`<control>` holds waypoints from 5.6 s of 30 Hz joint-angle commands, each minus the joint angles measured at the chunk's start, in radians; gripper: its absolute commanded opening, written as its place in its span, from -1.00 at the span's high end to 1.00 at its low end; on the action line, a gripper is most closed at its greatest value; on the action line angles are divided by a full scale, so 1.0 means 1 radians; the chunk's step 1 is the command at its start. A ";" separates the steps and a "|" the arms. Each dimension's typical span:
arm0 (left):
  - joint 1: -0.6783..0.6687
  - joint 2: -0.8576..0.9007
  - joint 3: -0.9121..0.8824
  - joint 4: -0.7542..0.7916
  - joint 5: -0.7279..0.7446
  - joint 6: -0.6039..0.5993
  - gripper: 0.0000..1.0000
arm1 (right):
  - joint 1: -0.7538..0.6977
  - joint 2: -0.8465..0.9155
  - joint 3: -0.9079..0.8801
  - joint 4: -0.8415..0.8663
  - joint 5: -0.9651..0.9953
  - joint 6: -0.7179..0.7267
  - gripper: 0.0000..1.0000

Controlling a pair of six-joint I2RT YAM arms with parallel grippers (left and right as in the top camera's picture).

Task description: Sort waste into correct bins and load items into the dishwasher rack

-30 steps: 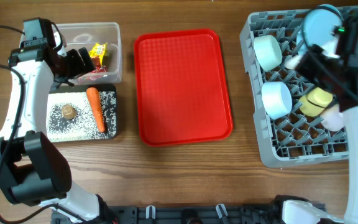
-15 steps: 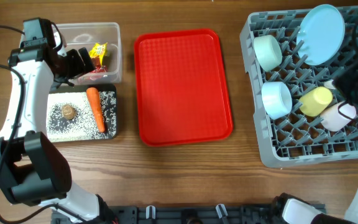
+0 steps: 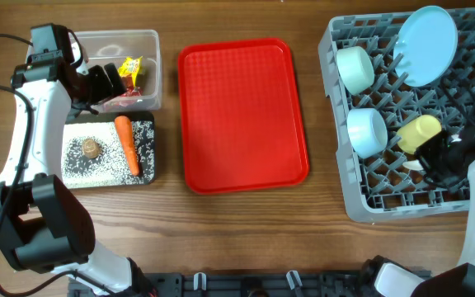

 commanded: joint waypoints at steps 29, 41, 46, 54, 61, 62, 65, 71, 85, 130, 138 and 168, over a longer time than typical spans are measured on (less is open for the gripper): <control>0.003 -0.010 0.000 0.000 -0.010 0.009 -1.00 | -0.113 -0.089 0.060 -0.024 -0.466 -0.441 0.03; 0.003 -0.010 0.000 0.000 -0.010 0.008 -1.00 | 0.190 -0.483 0.320 -0.112 -0.571 -0.002 -0.99; 0.003 -0.010 0.000 0.000 -0.010 0.008 -1.00 | 0.196 -0.612 0.320 -0.185 -0.478 0.051 -0.99; 0.003 -0.010 0.000 0.000 -0.010 0.009 -1.00 | 0.196 -0.651 0.319 -0.198 -0.374 -0.435 -0.99; 0.003 -0.010 0.000 0.000 -0.010 0.009 -1.00 | 0.286 -0.766 0.113 0.008 -0.276 -0.478 -0.99; 0.003 -0.010 0.000 0.000 -0.010 0.009 -1.00 | 0.317 -0.809 0.050 0.077 -0.266 -0.478 -0.99; 0.003 -0.010 0.000 0.000 -0.010 0.009 -1.00 | 0.379 -0.959 -0.175 0.301 -0.244 -0.478 -0.99; 0.003 -0.010 0.000 0.000 -0.010 0.009 -1.00 | 0.417 -1.182 -0.596 0.679 -0.244 -0.478 -0.99; 0.003 -0.010 0.000 0.000 -0.010 0.009 -1.00 | 0.439 -1.351 -1.081 1.130 -0.245 -0.439 -1.00; -0.236 -1.097 -0.485 0.346 -0.079 0.012 -1.00 | 0.439 -1.344 -1.081 1.130 -0.245 -0.439 -0.99; -0.236 -1.411 -1.040 0.819 -0.027 0.008 -1.00 | 0.439 -1.344 -1.081 1.130 -0.245 -0.438 -0.99; -0.228 -1.779 -1.468 0.800 -0.024 0.005 -1.00 | 0.439 -1.344 -1.081 1.130 -0.245 -0.438 -1.00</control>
